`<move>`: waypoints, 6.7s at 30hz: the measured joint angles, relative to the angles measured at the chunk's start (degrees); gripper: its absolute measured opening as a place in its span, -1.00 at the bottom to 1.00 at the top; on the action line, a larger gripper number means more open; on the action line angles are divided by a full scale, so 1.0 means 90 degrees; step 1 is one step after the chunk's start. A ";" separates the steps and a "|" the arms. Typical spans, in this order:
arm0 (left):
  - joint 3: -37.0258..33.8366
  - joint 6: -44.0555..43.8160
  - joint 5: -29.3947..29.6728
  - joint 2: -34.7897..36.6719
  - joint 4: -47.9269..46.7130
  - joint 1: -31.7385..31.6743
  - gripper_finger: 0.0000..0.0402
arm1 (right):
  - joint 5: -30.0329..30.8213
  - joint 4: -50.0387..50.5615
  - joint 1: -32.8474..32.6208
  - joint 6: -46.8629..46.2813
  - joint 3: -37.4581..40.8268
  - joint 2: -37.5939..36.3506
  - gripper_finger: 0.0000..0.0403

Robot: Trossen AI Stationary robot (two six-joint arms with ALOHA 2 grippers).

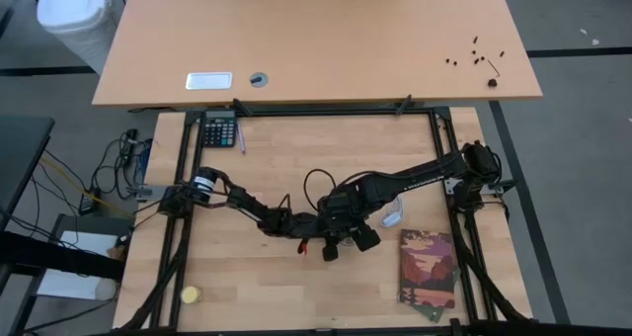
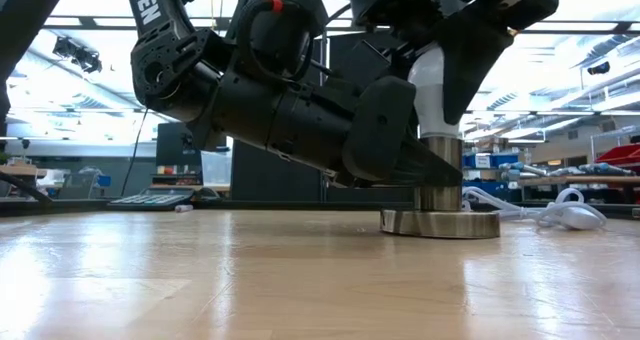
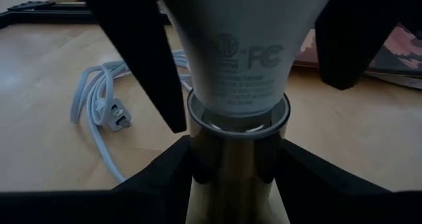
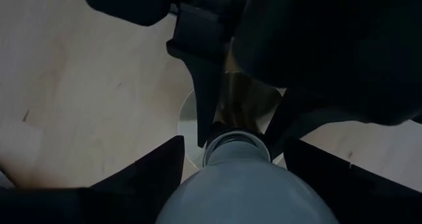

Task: Screw lightbulb
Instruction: Insert the lightbulb into the lamp socket

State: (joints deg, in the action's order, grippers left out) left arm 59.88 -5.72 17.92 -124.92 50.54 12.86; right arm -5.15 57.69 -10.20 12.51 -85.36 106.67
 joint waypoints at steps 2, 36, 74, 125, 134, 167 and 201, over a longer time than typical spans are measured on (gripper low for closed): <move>0.0000 -0.0002 -0.0003 0.0000 0.0000 0.0000 -0.06 | 0.0028 -0.0009 0.0002 -0.0035 0.0000 0.0002 0.33; -0.0002 0.0365 0.0378 0.0000 -0.0006 -0.0012 -0.06 | 0.0713 0.0116 0.0168 -0.5915 0.0000 0.0007 0.41; 0.0000 0.0447 0.0313 0.0022 -0.0136 -0.0053 -0.06 | 0.0614 0.1684 0.0267 -0.4038 -0.1892 -0.0022 0.74; 0.0000 0.1076 -0.0981 0.0005 -0.0087 -0.0056 -0.06 | 0.1100 -0.0276 -0.0529 0.0303 0.1274 -0.1440 0.74; -0.0005 0.1072 -0.1347 0.0005 -0.0067 -0.0053 -0.06 | 0.0797 -0.0289 -0.0530 0.0465 0.1145 -0.1196 0.74; -0.0010 0.0816 -0.1523 0.0005 -0.0083 -0.0061 -0.06 | 0.0542 -0.0060 -0.0733 0.0908 0.0012 -0.0182 0.61; -0.0007 0.0471 -0.1064 0.0005 -0.0032 -0.0079 -0.06 | 0.0830 -0.0412 -0.0716 -0.1359 0.0170 -0.0185 0.34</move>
State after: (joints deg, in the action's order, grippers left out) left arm 59.81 -1.48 8.34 -124.88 50.26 12.15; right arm 2.33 53.98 -16.64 0.27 -83.83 105.01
